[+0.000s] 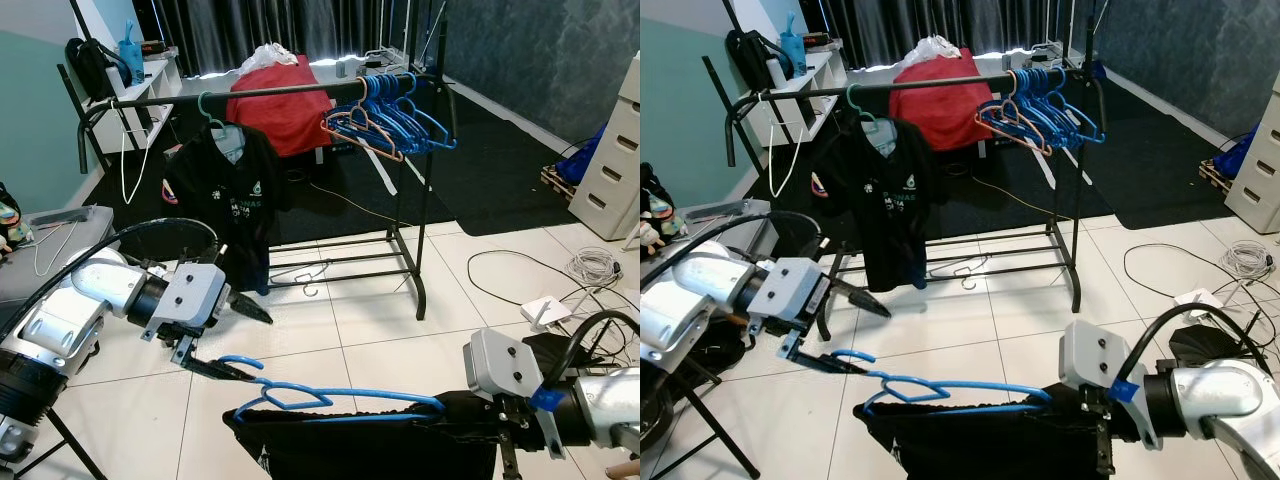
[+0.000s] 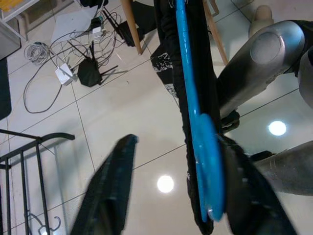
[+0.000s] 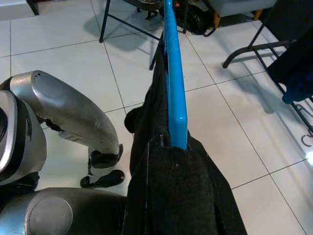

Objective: Hang hanger

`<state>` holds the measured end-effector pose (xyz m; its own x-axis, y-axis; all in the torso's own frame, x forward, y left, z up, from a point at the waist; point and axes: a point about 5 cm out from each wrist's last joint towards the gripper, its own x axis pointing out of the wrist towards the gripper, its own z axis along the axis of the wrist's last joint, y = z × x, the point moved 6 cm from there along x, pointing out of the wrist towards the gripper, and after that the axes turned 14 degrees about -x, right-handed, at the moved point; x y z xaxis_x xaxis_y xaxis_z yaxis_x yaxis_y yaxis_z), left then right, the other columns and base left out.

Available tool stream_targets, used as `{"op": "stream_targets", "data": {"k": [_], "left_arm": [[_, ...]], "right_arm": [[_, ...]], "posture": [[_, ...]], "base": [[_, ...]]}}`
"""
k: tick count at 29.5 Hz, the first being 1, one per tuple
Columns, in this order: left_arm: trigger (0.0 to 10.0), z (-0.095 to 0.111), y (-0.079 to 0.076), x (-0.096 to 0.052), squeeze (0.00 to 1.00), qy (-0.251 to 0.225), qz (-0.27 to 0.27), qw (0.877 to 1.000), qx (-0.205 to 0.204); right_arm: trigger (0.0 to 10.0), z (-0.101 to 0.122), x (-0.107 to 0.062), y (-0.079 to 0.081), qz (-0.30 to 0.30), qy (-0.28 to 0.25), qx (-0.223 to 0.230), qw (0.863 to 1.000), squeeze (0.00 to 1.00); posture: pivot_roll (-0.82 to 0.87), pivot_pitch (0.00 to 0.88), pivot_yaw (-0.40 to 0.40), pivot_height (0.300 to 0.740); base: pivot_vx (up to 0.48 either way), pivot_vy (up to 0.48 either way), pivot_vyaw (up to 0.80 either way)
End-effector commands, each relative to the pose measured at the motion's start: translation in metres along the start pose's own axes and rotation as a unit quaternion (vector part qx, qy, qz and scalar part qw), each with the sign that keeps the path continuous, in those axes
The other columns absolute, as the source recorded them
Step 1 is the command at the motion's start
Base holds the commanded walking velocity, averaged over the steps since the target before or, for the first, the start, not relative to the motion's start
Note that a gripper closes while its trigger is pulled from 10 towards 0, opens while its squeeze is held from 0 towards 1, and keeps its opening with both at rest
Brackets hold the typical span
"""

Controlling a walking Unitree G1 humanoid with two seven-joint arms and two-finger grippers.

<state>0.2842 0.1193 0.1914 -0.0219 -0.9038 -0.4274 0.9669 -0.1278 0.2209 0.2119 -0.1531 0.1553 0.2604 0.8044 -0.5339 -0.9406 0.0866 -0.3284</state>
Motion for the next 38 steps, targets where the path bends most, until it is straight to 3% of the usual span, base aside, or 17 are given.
{"op": "stream_targets", "data": {"k": [1, 14, 21, 22, 23, 24, 27, 33, 36, 38], "left_arm": [[0.0, 0.003, -0.001, -0.001, 0.00, -0.008, -0.001, 1.000, -0.001], [0.0, 0.012, 0.005, -0.001, 0.00, -0.018, 0.016, 1.000, 0.016], [0.0, 0.015, 0.018, -0.003, 0.00, -0.016, 0.056, 0.997, 0.043], [0.0, 0.016, 0.020, -0.002, 0.00, -0.016, 0.064, 0.997, 0.050], [0.0, 0.016, 0.020, -0.002, 0.00, -0.016, 0.064, 0.997, 0.050], [0.0, 0.016, 0.020, -0.002, 0.00, -0.014, 0.064, 0.997, 0.051], [0.0, 0.014, 0.020, -0.001, 0.00, -0.007, 0.062, 0.997, 0.052], [0.0, 0.007, 0.022, -0.002, 0.00, 0.010, 0.069, 0.996, 0.051], [0.0, 0.002, 0.025, -0.002, 0.00, 0.021, 0.079, 0.995, 0.048], [0.0, -0.010, 0.035, -0.003, 0.00, 0.047, 0.110, 0.992, 0.037]], "right_arm": [[10.0, 0.014, -0.002, -0.004, -0.007, -0.019, -0.021, 1.000, 0.00], [10.0, 0.016, -0.001, -0.019, -0.042, -0.022, -0.026, 0.999, 0.00], [10.0, 0.000, 0.007, -0.043, -0.113, 0.006, -0.043, 0.993, 0.00], [10.0, -0.004, 0.011, -0.056, -0.152, 0.002, -0.020, 0.988, 0.00], [10.0, -0.004, 0.011, -0.056, -0.152, 0.002, -0.020, 0.988, 0.00], [10.0, -0.005, 0.014, -0.052, -0.144, -0.004, -0.013, 0.989, 1.00], [10.0, -0.003, 0.016, -0.048, -0.138, -0.016, -0.007, 0.990, 1.00], [10.0, 0.006, 0.012, -0.055, -0.162, -0.046, 0.000, 0.986, 1.00], [10.0, 0.009, 0.004, -0.064, -0.191, -0.054, -0.001, 0.980, 1.00], [10.0, 0.017, -0.013, -0.087, -0.271, -0.081, 0.002, 0.959, 1.00]], "posture": [[-0.21, 0.000, 0.088, 0.740], [-0.20, 0.000, 0.086, 0.740], [-0.20, 0.000, 0.092, 0.740], [-0.20, 0.000, 0.094, 0.740], [-0.20, 0.000, 0.094, 0.740], [-0.19, 0.000, 0.094, 0.740], [-0.19, 0.000, 0.094, 0.740], [-0.19, 0.000, 0.099, 0.740], [-0.19, 0.000, 0.101, 0.740], [-0.20, 0.000, 0.105, 0.740]], "base": [[0.000, 0.000, 0.00], [0.000, 0.000, 0.00], [0.000, 0.000, 0.00], [0.000, 0.000, 0.00], [0.000, 0.000, 0.00], [0.000, 0.000, 0.00], [0.000, 0.000, 0.00], [0.000, 0.000, 0.00], [0.000, 0.000, 0.00], [0.000, 0.000, 0.00]]}}
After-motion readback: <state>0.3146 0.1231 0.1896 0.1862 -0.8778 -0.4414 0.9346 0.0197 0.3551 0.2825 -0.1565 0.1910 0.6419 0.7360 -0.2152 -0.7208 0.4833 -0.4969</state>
